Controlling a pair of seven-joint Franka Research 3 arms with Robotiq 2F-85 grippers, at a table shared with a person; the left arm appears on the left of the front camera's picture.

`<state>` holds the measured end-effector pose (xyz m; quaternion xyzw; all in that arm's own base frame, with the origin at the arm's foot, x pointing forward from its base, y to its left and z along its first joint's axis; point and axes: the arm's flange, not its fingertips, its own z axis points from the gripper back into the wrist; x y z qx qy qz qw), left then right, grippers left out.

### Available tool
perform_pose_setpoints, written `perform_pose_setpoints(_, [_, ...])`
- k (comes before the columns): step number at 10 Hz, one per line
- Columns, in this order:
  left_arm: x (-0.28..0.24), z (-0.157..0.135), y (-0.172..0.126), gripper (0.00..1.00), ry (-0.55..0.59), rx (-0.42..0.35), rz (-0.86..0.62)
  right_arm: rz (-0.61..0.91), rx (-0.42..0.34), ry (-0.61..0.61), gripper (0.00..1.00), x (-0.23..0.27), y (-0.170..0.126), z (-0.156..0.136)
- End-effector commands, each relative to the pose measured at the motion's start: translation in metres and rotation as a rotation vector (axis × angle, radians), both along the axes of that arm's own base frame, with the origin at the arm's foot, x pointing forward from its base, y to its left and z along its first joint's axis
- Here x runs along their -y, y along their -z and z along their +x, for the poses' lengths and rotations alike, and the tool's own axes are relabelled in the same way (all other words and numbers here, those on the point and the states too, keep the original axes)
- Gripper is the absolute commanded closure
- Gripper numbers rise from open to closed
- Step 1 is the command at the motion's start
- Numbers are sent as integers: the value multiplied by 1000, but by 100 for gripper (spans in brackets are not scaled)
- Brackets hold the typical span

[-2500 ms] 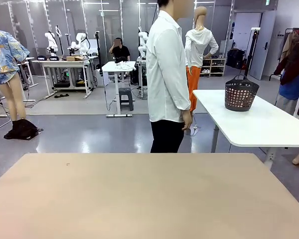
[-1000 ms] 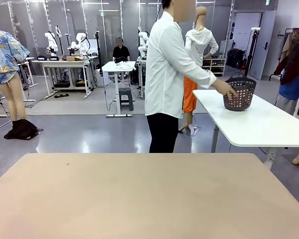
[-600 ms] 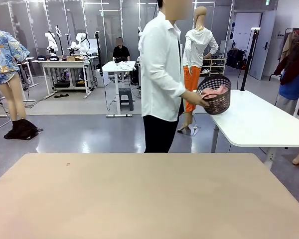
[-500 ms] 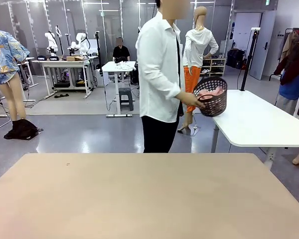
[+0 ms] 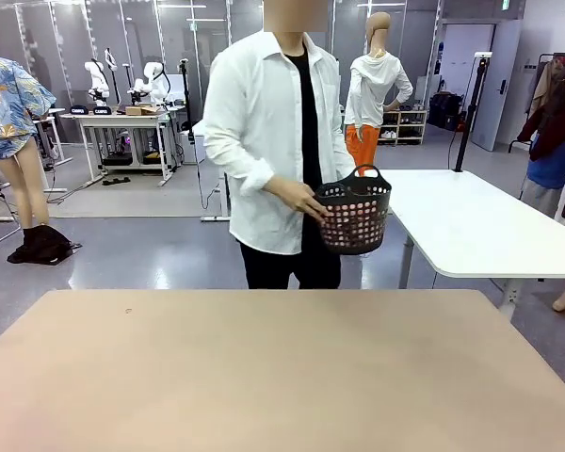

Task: Fold the towel.
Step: Grab the top end of the 100 cm Hotel Towel extended by the human.

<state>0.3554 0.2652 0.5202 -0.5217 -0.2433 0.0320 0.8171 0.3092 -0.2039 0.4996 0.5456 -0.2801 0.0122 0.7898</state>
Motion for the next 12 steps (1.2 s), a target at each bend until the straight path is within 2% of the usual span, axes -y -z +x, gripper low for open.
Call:
perform_pose_setpoints(1, [0, 0, 0, 0, 4, 0, -2, 8, 10, 0, 0, 0, -1, 1])
perform_pose_setpoints(12, [0, 0, 0, 0, 4, 0, -2, 8, 10, 0, 0, 0, -1, 1])
